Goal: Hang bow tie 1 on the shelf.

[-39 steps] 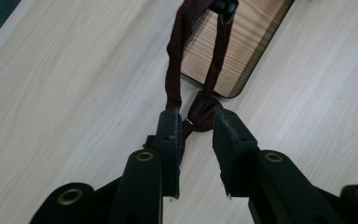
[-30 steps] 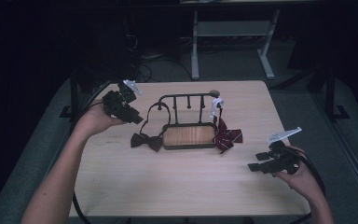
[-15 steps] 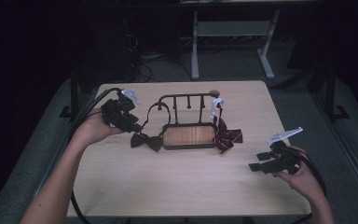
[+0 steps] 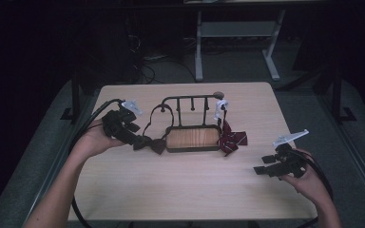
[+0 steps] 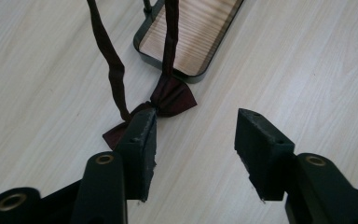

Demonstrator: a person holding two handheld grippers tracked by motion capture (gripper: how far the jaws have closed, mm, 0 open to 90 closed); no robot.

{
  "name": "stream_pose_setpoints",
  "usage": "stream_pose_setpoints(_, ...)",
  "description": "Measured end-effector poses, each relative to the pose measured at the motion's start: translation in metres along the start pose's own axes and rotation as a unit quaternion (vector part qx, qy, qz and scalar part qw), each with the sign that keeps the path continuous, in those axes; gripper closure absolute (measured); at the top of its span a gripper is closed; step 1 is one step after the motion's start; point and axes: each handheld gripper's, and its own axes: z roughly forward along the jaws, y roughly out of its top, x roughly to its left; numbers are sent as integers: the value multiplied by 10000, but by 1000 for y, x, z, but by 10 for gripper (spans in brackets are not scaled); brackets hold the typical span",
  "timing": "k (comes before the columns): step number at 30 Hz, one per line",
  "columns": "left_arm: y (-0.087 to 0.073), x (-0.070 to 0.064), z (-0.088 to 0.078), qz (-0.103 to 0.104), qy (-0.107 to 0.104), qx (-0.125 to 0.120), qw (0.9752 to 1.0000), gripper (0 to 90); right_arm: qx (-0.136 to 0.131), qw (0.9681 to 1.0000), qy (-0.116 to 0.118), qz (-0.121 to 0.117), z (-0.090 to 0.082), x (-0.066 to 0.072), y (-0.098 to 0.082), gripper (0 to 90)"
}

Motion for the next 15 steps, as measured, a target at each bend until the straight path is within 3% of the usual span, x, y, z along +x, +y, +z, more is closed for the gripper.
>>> stream_pose_setpoints(15, -28, -11, 14, -7, -1, -72, 10000, 413, 18, 10000, 2, 6, 1, 0, 0, 337)
